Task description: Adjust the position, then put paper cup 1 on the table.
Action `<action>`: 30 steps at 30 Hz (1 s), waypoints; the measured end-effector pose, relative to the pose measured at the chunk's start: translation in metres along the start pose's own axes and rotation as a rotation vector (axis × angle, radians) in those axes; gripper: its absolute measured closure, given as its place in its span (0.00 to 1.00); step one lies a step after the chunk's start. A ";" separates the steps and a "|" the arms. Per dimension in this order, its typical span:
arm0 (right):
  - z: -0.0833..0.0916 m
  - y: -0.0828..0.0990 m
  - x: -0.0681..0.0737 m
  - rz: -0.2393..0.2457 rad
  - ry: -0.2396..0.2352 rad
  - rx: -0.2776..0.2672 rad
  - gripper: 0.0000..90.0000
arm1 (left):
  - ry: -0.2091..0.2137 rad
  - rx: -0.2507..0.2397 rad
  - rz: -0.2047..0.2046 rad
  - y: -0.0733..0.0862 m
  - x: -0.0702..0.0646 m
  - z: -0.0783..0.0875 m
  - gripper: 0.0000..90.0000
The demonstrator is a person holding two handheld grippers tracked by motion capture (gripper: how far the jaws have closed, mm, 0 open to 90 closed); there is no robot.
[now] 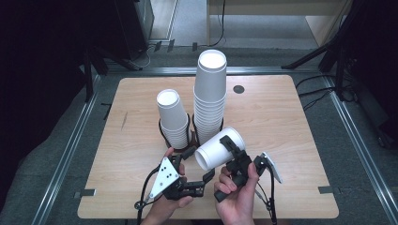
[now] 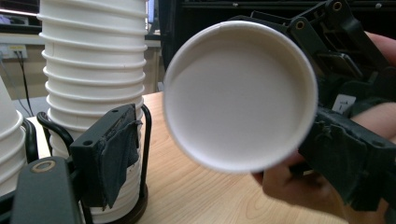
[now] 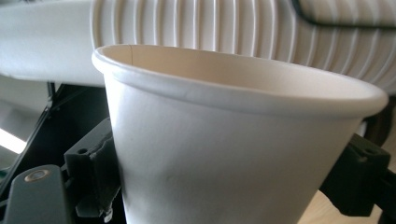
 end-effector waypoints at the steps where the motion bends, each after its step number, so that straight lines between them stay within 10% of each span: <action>1: 0.001 -0.004 0.001 0.027 0.001 -0.013 0.15 | 0.001 0.003 0.004 0.000 0.000 0.000 0.14; 9: 0.006 -0.026 0.013 0.222 0.002 -0.061 0.15 | -0.006 0.023 0.022 0.001 0.007 -0.001 0.11; 25: 0.008 -0.052 0.028 0.857 0.206 -0.025 0.15 | -0.061 0.051 0.027 0.002 0.026 -0.001 0.11; 30: 0.005 -0.053 0.030 0.995 0.189 -0.018 0.15 | -0.079 0.059 0.030 0.004 0.032 -0.001 0.11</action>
Point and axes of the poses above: each handheld gripper's, and its own axes: z roughly backward along the jaws, y roughly out of its underside, x roughly to its left, the point moved 5 cm from there along -z, roughly forward along the jaws, and after that the axes turned 13 degrees about -y, right-handed, at the moved point
